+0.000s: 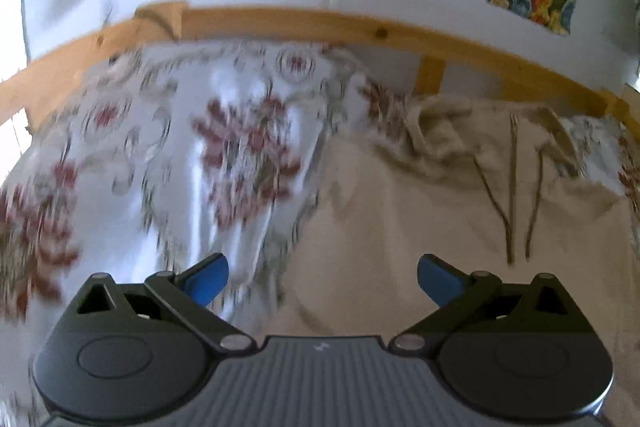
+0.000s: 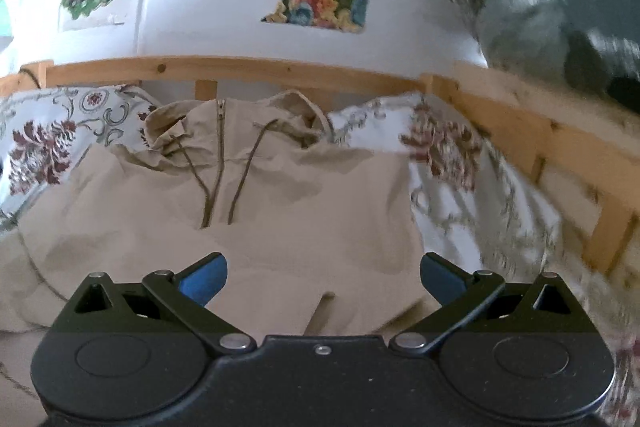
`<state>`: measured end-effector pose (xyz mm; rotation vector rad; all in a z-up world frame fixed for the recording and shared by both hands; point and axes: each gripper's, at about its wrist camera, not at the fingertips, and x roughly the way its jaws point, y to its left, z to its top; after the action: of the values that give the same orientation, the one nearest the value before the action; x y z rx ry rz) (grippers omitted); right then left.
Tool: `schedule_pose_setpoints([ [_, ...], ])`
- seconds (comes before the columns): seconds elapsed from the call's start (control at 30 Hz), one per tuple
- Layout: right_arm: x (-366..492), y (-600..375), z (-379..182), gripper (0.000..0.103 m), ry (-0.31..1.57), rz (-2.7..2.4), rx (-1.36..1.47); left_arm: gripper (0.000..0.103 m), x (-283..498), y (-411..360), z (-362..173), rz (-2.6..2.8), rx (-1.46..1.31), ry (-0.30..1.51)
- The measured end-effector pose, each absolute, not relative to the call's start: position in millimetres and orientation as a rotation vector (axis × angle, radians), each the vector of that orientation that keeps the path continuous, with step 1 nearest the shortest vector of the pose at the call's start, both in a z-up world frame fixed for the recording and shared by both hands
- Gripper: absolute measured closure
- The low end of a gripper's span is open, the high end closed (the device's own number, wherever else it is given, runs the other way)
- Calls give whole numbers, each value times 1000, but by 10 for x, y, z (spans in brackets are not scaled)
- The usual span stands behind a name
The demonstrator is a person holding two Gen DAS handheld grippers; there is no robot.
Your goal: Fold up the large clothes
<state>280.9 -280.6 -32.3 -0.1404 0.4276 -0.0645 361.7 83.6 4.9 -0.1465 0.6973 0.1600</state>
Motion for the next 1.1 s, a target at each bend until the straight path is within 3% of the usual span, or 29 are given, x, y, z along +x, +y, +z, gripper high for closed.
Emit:
schedule_pose_setpoints([
  [0.2,3128,-2800,-386,1,321,-223,-279,1,4636,716,130,107,-128,623],
  [0.37,3445,-2979,-390,1,255,-299,-220,4,5597,368,25,53,52,574],
  [0.53,3448,-3078,-409,1,127,-457,-273,11,6169,134,-126,7,139,612],
  [0.67,3670,-3189,-228,1,139,-427,-211,13,6469,66,-201,-97,164,672],
  [0.73,4027,-3231,-79,2,186,-361,-166,25,6604,26,-230,-103,198,704],
  [0.77,4293,-3252,9,8,220,-296,-160,26,6682,1,-256,-97,209,735],
  [0.83,4871,-3300,168,12,293,-168,-152,45,6792,-43,-304,-91,241,794],
  [0.87,5174,-3334,213,17,358,-98,-148,51,6836,-72,-331,-85,260,818],
  [0.9,5462,-3368,241,31,418,-41,-128,56,6862,-76,-348,-79,264,841],
  [0.97,5954,-3466,270,45,545,52,-59,68,6894,-67,-357,-86,241,865],
  [1.03,6350,-3521,253,47,650,68,4,98,6895,-52,-328,-108,215,863],
  [1.1,6573,-3523,240,47,653,39,10,99,6831,-50,-254,-79,198,798],
])
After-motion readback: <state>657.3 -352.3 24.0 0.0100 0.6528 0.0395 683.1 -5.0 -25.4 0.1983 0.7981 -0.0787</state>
